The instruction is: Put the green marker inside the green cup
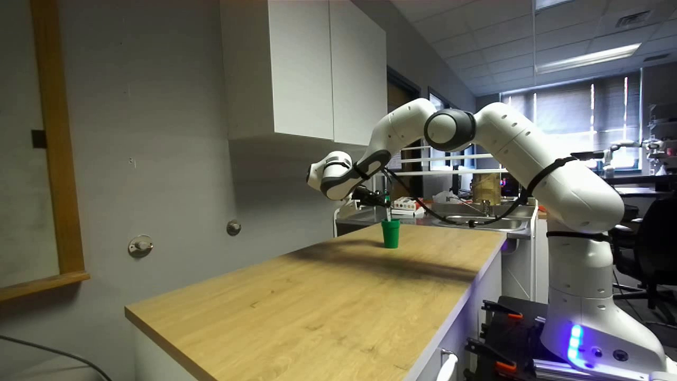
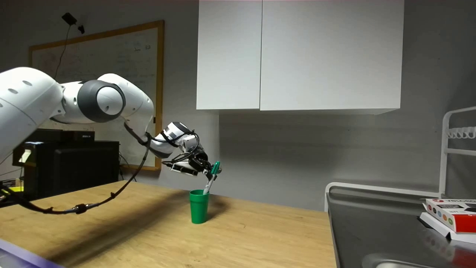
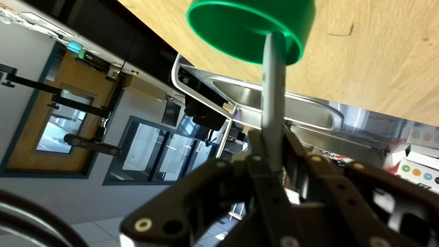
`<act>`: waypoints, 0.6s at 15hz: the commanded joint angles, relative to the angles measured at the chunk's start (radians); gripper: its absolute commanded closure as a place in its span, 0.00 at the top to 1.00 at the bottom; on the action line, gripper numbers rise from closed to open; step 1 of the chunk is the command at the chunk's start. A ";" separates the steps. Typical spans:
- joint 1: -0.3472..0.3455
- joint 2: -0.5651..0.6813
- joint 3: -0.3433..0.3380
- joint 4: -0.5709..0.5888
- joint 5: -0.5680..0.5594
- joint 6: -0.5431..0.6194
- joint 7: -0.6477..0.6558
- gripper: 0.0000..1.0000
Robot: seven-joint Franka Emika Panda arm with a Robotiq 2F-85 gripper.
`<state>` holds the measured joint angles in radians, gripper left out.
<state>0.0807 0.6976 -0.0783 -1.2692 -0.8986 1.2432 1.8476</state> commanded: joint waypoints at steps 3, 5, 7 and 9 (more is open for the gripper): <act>0.014 0.040 -0.023 0.075 -0.017 -0.031 -0.044 0.44; 0.019 0.044 -0.023 0.084 -0.020 -0.038 -0.044 0.57; 0.023 0.046 -0.023 0.092 -0.021 -0.045 -0.041 0.73; 0.030 0.048 -0.023 0.099 -0.022 -0.056 -0.038 0.89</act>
<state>0.0934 0.7116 -0.0896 -1.2236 -0.9083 1.2229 1.8353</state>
